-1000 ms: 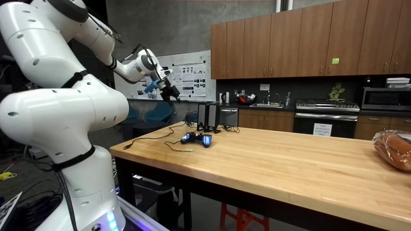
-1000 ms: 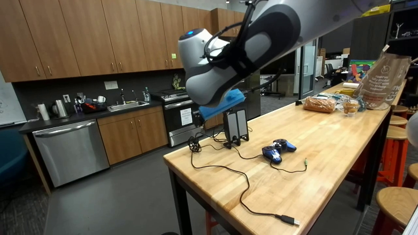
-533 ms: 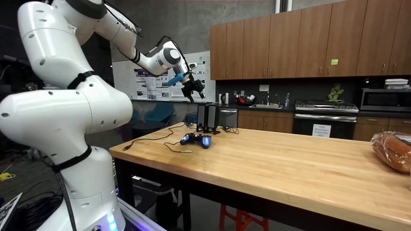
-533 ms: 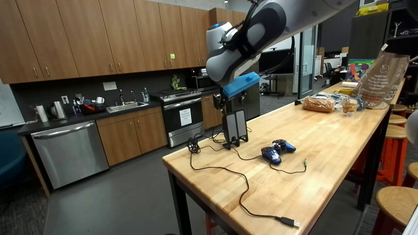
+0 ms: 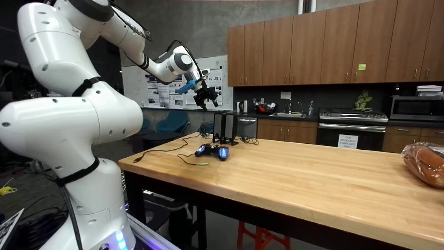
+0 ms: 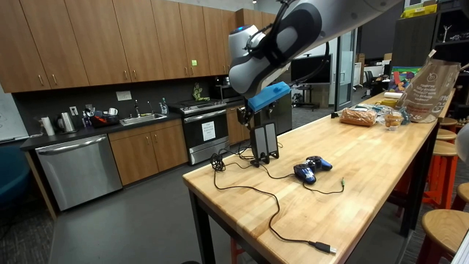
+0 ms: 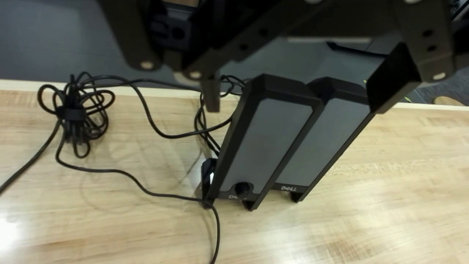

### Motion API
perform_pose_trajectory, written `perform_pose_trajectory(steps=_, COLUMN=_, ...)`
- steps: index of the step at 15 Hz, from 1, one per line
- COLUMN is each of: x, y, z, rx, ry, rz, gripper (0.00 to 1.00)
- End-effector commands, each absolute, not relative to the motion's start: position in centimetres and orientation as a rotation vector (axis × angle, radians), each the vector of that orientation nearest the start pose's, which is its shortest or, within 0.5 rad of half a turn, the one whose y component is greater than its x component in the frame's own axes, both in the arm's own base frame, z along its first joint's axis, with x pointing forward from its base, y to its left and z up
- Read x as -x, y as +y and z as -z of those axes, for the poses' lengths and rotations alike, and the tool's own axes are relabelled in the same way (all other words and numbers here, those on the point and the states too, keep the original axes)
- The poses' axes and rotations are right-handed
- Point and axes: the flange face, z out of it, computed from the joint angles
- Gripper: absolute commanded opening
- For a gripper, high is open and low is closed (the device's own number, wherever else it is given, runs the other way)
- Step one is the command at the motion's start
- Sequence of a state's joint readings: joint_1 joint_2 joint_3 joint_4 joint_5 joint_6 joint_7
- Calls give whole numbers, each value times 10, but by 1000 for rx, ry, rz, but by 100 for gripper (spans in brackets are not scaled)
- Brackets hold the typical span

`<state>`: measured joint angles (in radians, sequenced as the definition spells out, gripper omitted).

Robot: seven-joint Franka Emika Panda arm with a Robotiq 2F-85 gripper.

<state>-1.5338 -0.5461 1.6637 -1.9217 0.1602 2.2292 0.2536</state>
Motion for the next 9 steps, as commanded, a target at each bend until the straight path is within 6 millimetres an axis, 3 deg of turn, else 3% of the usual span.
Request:
perform_pose_trajectory(steps=1, x=-579, y=169, z=-462, rx=3425, ry=207, rz=592, gripper=100)
perform_pose_trajectory(steps=9, x=-572, y=165, z=-443, rx=3509, ry=137, rz=419, gripper=100)
